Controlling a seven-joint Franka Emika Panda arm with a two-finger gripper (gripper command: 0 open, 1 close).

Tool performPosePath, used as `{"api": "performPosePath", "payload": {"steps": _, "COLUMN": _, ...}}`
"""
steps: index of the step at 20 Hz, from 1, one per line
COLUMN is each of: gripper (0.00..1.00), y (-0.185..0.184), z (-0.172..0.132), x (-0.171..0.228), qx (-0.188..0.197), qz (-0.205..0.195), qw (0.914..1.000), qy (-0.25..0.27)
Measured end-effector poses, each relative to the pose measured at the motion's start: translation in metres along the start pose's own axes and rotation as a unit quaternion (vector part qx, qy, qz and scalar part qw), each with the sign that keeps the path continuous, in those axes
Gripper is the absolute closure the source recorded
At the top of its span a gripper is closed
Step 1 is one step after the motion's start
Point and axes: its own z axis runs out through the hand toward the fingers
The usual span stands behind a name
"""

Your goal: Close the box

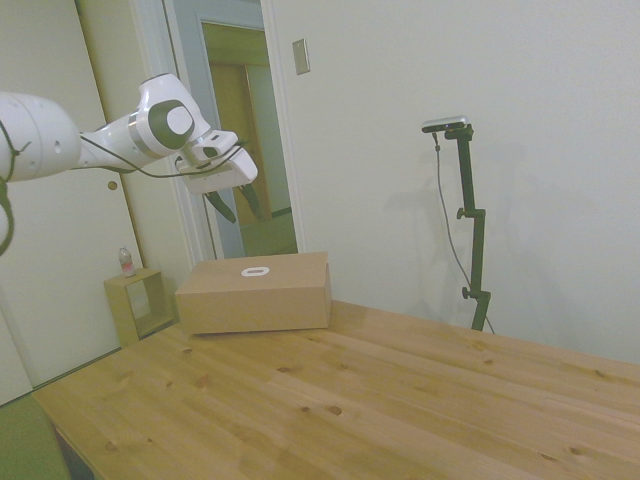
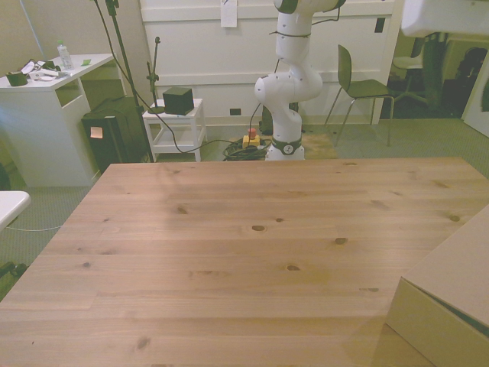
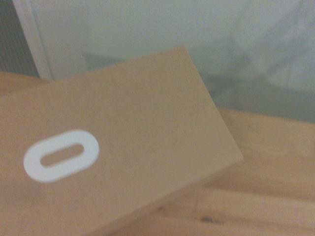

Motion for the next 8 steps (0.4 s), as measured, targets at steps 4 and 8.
{"api": "performPosePath", "payload": {"steps": 4, "gripper": 0.00, "y": 0.064, "z": 0.028, "x": 0.003, "qx": -0.040, "qz": 0.057, "qw": 0.9971, "qy": -0.031}}
{"api": "performPosePath", "payload": {"steps": 8, "gripper": 0.00, "y": 0.135, "z": 0.072, "x": 0.007, "qx": -0.072, "qz": 0.099, "qw": 0.9907, "qy": -0.060}}
